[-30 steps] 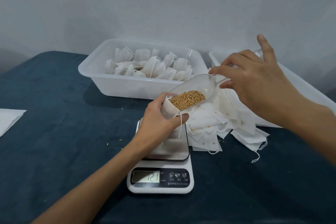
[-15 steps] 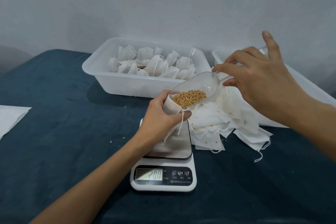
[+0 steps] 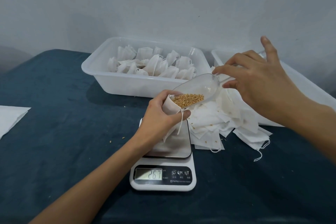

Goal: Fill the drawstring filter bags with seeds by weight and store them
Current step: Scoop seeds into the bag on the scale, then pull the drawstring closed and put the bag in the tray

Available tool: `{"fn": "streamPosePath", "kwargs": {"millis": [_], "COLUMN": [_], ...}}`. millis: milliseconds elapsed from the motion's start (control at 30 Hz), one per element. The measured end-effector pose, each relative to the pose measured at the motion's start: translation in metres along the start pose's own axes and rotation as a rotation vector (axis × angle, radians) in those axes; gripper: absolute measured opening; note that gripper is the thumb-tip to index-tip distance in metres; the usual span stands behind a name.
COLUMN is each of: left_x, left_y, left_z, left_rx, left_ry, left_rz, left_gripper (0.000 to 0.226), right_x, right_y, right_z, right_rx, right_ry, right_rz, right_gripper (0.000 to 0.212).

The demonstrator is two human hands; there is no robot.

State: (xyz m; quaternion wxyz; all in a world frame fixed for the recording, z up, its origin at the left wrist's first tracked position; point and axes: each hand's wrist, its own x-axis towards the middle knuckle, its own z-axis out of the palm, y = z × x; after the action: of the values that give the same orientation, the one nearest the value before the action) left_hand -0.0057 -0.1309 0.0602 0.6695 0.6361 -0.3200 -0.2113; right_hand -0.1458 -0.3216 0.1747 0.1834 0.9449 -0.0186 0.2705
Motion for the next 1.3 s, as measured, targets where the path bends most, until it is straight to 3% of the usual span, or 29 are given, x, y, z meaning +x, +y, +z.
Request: {"fn": "streamPosePath", "kwargs": {"millis": [400, 567, 700, 900, 1033, 1300], "left_x": [0.0, 0.0, -0.001, 0.009, 0.03, 0.107], "left_y": [0.001, -0.002, -0.003, 0.004, 0.012, 0.039], "left_z": [-0.002, -0.001, -0.002, -0.01, -0.013, -0.04], "left_rx": [-0.012, 0.011, 0.021, -0.046, -0.079, 0.102], "left_ry": [0.0, -0.026, -0.021, 0.097, 0.177, 0.31], "left_rz": [-0.001, 0.059, 0.151, 0.257, 0.206, 0.154], "left_gripper": [0.04, 0.017, 0.024, 0.03, 0.035, 0.033], "right_x": [-0.021, -0.027, -0.034, -0.046, -0.053, -0.047], "right_y": [0.007, 0.017, 0.042, 0.105, 0.133, 0.143], "right_z": [0.019, 0.028, 0.036, 0.068, 0.09, 0.106], "right_rx": [0.3, 0.487, 0.637, 0.456, 0.294, 0.115], "right_ry": [-0.22, -0.193, -0.154, -0.172, -0.283, -0.725], "right_rz": [0.248, 0.309, 0.456, 0.817, 0.988, 0.992], "right_gripper": [0.032, 0.026, 0.024, 0.029, 0.025, 0.018]}}
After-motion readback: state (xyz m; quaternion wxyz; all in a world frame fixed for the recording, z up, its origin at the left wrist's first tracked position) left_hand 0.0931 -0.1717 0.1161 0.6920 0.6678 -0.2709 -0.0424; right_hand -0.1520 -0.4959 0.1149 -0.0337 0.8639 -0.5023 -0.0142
